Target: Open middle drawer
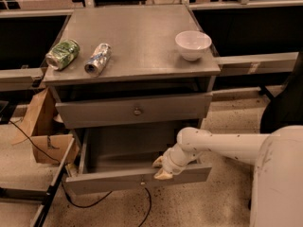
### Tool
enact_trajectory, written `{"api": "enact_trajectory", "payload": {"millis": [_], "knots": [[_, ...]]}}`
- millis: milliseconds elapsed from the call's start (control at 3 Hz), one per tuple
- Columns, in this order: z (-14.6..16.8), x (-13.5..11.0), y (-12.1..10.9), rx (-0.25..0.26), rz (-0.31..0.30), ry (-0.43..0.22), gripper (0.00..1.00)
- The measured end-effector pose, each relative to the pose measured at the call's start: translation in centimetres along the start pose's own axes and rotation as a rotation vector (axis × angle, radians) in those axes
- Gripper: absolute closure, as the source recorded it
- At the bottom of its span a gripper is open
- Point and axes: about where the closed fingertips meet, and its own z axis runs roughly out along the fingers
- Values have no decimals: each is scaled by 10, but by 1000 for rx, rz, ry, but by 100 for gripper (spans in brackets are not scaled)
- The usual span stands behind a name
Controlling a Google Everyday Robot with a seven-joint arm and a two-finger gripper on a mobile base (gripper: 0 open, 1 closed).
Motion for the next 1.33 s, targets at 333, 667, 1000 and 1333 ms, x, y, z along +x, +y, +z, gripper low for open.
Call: {"api": "enact_trajectory", "payload": {"millis": [333, 667, 1000, 1333], "knots": [[0, -1, 0, -1, -1, 0, 36], [-1, -2, -1, -2, -3, 1, 12], [-6, 21, 55, -116, -26, 37, 0], [-11, 28, 73, -157, -34, 50, 0]]}}
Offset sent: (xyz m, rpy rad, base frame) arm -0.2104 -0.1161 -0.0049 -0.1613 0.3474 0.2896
